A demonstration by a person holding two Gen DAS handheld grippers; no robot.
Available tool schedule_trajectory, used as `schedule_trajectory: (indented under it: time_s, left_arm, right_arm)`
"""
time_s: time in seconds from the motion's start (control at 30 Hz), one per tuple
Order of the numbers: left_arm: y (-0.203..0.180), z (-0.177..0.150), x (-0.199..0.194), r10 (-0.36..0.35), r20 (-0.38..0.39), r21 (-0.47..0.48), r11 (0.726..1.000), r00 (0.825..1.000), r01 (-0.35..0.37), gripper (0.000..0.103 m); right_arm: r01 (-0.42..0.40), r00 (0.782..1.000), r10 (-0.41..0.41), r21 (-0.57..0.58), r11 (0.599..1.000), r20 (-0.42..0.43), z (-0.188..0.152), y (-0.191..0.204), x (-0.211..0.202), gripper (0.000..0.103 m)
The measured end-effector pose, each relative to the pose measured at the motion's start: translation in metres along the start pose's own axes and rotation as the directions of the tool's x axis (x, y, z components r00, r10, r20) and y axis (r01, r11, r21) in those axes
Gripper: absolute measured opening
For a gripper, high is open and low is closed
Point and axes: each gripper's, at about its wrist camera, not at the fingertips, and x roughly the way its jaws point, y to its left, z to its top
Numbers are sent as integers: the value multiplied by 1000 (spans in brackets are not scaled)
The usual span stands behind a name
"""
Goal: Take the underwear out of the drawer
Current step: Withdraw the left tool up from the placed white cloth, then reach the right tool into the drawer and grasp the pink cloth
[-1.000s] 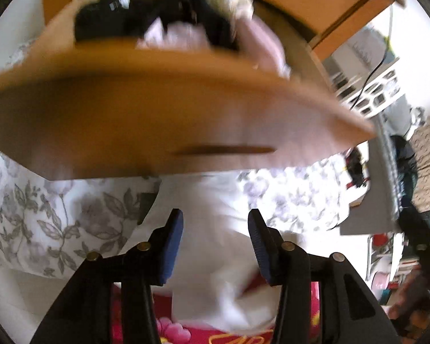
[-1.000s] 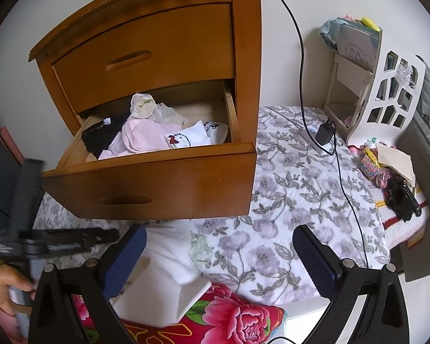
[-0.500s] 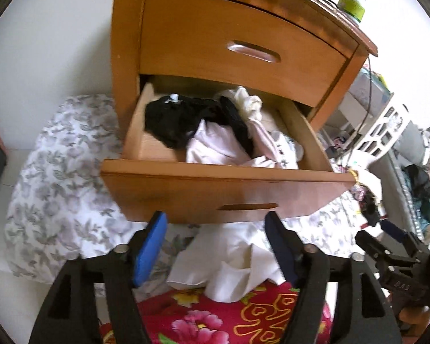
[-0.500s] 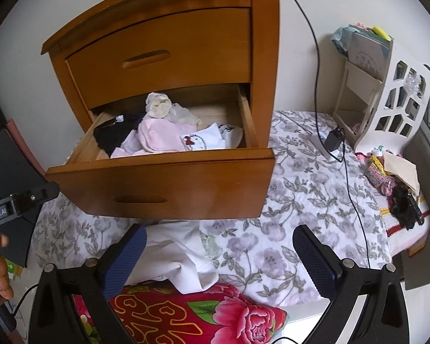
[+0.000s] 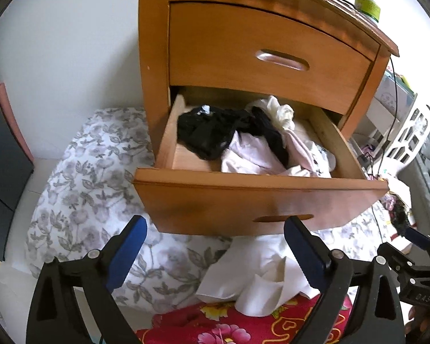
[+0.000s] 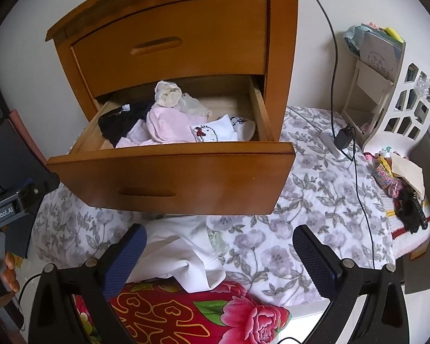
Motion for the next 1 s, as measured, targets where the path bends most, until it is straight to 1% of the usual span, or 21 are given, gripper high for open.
schedule_trajectory:
  time_s: [0.23, 0.43, 0.63, 0.67, 0.77, 0.87, 1.0]
  left_arm:
    - [5, 2, -1, 54, 39, 6, 999, 998, -54, 97]
    - [5, 1, 1, 73, 75, 25, 997, 995, -75, 97]
    - [11, 2, 6, 59, 98, 7, 998, 993, -60, 97]
    - [13, 2, 6, 57, 114, 4, 998, 992, -58, 97]
    - [16, 3, 7, 47, 133, -2, 999, 990, -48, 97]
    - [22, 4, 10, 31, 140, -22, 999, 990, -29, 97]
    - [29, 5, 16, 26, 137, -42, 999, 990, -21, 97]
  right_arm:
    - [-10, 1000, 10, -13, 1000, -9, 0, 6, 6, 103]
    - [-7, 1000, 7, -25, 1000, -18, 3, 11, 12, 103]
    - [-32, 999, 31, -16, 999, -29, 7, 16, 20, 103]
    - [-34, 999, 33, -15, 999, -28, 8, 16, 20, 103]
    - [-37, 999, 37, -10, 999, -3, 14, 18, 20, 103]
    - [-32, 999, 32, -13, 999, 19, 20, 21, 20, 103]
    - [-29, 999, 29, -3, 1000, 37, 29, 23, 22, 103]
